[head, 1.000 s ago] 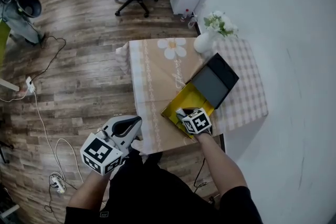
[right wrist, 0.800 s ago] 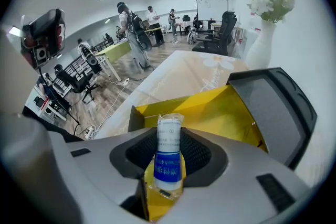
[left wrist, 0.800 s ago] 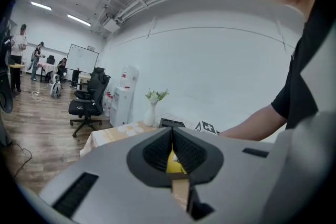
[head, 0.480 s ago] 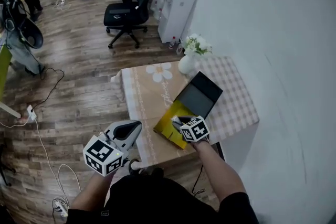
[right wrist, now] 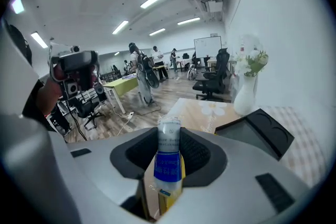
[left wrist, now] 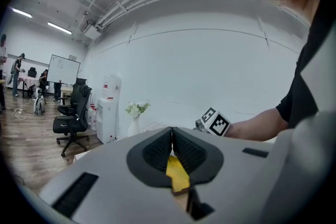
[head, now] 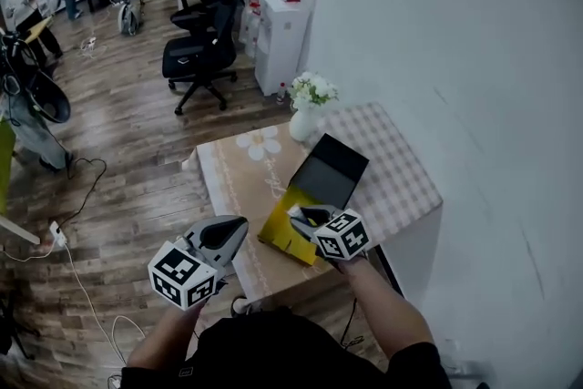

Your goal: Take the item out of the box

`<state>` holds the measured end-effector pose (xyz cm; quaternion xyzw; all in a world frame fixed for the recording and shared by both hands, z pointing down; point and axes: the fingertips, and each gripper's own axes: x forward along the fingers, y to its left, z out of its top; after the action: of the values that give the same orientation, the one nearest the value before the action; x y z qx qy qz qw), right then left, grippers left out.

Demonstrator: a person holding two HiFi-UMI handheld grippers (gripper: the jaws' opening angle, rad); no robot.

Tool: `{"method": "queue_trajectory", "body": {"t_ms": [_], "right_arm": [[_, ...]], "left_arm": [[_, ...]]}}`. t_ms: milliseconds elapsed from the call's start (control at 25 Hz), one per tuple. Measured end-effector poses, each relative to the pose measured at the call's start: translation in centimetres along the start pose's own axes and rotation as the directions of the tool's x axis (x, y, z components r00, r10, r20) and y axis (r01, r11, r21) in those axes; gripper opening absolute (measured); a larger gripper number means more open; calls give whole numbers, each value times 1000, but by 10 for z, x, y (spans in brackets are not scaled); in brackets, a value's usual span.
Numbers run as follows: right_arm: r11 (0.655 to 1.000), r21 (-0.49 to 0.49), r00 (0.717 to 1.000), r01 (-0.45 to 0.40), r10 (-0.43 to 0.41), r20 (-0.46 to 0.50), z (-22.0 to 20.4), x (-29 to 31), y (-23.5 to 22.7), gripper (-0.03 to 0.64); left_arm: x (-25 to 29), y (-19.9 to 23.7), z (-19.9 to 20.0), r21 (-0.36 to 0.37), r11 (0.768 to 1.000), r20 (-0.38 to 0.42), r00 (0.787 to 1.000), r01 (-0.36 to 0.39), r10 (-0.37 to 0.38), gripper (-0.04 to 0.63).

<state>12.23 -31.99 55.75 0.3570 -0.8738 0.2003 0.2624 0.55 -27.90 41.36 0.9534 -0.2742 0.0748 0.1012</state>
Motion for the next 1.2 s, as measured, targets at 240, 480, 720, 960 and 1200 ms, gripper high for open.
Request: {"method": "queue_trajectory", "body": {"t_ms": [240,480,720,960,1200], "right_arm": [[998,31,974,-46,38,224,52,-41,21,137],[996,15,896,-93,77,438,96,-94,44,137],[983,-66,764,-171,174,621,130,-161,81,135],[981,-121,666,-151,191,721,135,-215,95,135],[992,-107,642,-65,124,756,120,-240,87,133]], "left_arm": [[10,-9,9,26,999,1,1000,27,-27,14],[13,-15,20,50,998,15,999,39,-40,14],[6,-19,31,61,997,36,998,41,-44,14],[3,-20,37,64,997,52,998,36,-39,14],[-2,-19,42,64,998,62,998,24,-28,14]]}}
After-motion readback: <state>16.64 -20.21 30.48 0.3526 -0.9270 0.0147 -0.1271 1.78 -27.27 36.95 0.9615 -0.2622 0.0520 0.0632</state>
